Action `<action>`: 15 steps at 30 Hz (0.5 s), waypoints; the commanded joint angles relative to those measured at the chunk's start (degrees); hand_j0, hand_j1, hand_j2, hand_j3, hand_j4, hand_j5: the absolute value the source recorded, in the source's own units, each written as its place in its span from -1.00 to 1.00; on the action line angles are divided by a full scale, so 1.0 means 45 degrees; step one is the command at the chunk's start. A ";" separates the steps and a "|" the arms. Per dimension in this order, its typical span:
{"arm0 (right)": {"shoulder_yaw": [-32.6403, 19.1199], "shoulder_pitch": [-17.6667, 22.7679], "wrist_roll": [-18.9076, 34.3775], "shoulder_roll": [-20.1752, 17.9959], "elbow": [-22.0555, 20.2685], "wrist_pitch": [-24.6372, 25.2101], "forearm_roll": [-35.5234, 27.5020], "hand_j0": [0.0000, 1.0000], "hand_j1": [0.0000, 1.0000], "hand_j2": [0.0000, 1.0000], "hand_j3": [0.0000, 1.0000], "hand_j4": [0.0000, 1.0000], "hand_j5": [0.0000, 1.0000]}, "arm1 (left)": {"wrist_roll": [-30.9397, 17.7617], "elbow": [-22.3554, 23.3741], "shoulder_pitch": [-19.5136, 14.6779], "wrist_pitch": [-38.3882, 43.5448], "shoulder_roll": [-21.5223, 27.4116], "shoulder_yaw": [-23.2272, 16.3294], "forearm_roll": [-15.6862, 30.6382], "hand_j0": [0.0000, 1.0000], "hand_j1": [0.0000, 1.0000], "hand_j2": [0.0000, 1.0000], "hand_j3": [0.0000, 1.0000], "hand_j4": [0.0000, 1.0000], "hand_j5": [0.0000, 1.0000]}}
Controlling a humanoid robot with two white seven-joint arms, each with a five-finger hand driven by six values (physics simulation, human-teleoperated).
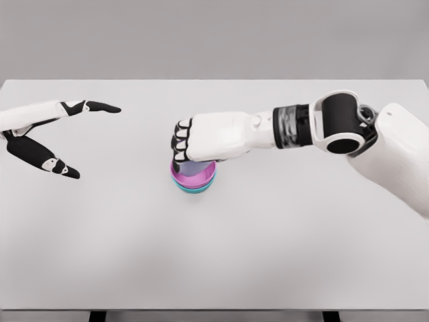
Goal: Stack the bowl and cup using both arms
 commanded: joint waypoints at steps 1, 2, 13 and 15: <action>0.0046 0.0000 -0.0008 0.0122 0.0316 0.0037 -0.0057 0.31 0.31 0.31 0.31 0.31 0.31 | 0.0003 -0.0004 0.0000 0.0032 0.0014 0.0013 0.0108 1.00 1.00 1.00 1.00 1.00 1.00; 0.0046 0.0000 -0.0008 0.0142 0.0414 0.0037 -0.0037 0.31 0.31 0.31 0.31 0.31 0.31 | 0.0003 -0.0004 0.0000 0.0032 0.0014 0.0013 0.0108 1.00 1.00 1.00 1.00 1.00 1.00; 0.0534 0.0000 -0.0008 0.0161 0.0610 0.0037 -0.0037 0.36 0.36 0.36 0.36 0.36 0.36 | 0.0003 -0.0004 0.0000 0.0032 0.0014 0.0013 0.0108 1.00 1.00 1.00 1.00 1.00 1.00; 0.0573 0.0000 -0.0008 0.0161 0.0610 0.0037 -0.0037 0.37 0.37 0.37 0.37 0.37 0.37 | 0.0003 -0.0004 0.0000 0.0032 0.0014 0.0013 0.0108 1.00 1.00 1.00 1.00 1.00 1.00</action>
